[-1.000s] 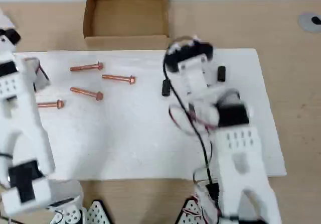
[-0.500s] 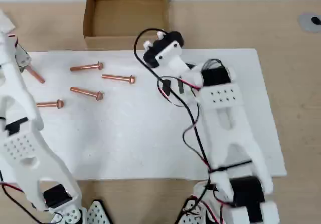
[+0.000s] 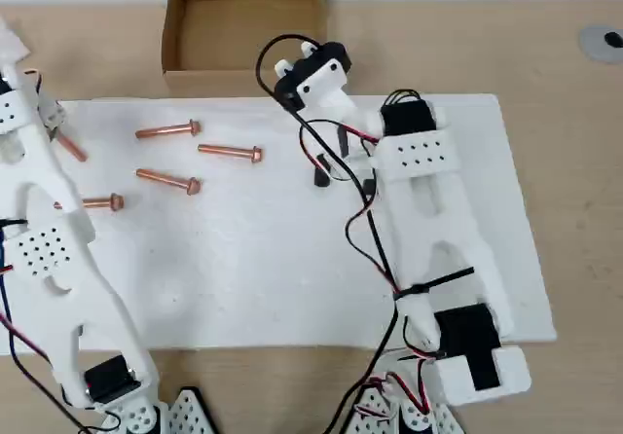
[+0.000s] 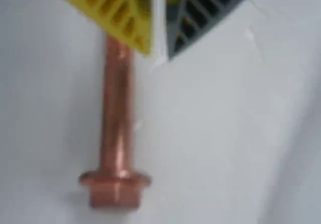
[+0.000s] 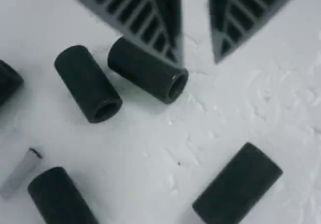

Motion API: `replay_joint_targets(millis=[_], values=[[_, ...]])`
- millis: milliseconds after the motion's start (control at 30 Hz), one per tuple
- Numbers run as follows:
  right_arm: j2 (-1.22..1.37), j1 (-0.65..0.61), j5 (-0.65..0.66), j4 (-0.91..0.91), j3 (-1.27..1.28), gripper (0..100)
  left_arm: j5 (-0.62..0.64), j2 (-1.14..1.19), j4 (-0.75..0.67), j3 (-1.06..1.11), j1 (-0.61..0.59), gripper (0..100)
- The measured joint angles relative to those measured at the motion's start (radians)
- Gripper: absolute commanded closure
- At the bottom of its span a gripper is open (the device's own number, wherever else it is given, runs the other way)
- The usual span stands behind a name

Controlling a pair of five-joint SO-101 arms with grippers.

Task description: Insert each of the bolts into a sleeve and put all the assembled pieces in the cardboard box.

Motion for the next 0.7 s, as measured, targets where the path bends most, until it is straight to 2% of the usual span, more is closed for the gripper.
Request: replay_joint_targets(millis=[233, 400, 533, 700], values=[[0.000, -0.002, 0.000, 0.000, 0.000, 93.0, 0.000, 0.002, -0.048, -0.037, 0.000, 92], [0.000, -0.002, -0.008, 0.000, 0.000, 92.9, 0.002, 0.003, -0.049, -0.037, 0.000, 84], [0.000, -0.002, -0.020, 0.000, 0.000, 92.9, -0.035, 0.003, -0.060, -0.037, 0.000, 84], [0.000, -0.002, -0.023, 0.000, 0.000, 92.9, -0.015, 0.046, -0.115, -0.020, 0.000, 84]])
